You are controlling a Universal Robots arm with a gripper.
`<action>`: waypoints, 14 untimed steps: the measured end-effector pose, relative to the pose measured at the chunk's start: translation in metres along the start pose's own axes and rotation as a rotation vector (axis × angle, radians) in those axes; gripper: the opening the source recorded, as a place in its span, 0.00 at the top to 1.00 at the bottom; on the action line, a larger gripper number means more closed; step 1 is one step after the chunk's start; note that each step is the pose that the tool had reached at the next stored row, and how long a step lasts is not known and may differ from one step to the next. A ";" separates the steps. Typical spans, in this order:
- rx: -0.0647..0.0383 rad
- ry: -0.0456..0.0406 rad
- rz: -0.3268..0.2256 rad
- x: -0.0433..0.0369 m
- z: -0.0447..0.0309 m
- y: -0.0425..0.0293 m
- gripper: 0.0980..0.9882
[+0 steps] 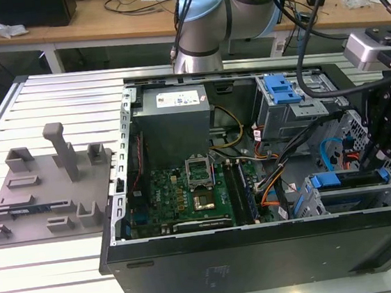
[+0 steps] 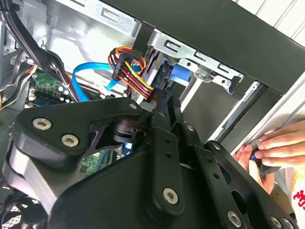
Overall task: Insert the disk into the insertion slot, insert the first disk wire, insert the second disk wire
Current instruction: 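Insert the first disk wire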
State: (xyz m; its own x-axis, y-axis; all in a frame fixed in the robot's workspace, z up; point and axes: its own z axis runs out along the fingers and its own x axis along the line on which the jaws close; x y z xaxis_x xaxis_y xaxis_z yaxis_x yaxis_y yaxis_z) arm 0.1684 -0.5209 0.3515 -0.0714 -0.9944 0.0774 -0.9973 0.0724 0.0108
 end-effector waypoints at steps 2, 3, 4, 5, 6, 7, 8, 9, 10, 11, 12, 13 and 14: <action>0.000 0.0007 0.000 -0.0010 -0.0001 0.0000 0.92; 0.000 0.0012 0.000 -0.0013 -0.0001 0.0001 0.92; 0.000 0.0019 0.000 -0.0013 -0.0002 0.0001 0.92; 0.000 0.0021 0.000 -0.0013 -0.0002 0.0001 0.92; 0.000 0.0021 0.000 -0.0014 -0.0001 0.0001 0.92; 0.000 0.0021 0.000 -0.0014 -0.0001 0.0001 0.92; 0.000 0.0021 0.000 -0.0014 -0.0001 0.0001 0.92; 0.000 0.0022 0.000 -0.0014 -0.0001 0.0001 0.92; 0.000 0.0022 0.000 -0.0014 -0.0001 0.0000 0.92; 0.000 0.0023 0.000 -0.0015 0.0001 0.0000 0.92; 0.000 0.0027 0.000 -0.0015 0.0004 0.0000 0.92; 0.000 0.0029 0.000 -0.0016 0.0007 -0.0001 0.92; 0.000 0.0028 0.000 -0.0016 0.0013 -0.0001 0.92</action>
State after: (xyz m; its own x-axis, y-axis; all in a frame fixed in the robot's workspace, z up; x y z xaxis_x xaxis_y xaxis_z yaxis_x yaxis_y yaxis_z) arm 0.1686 -0.5194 0.3501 -0.0713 -0.9942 0.0802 -0.9973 0.0724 0.0106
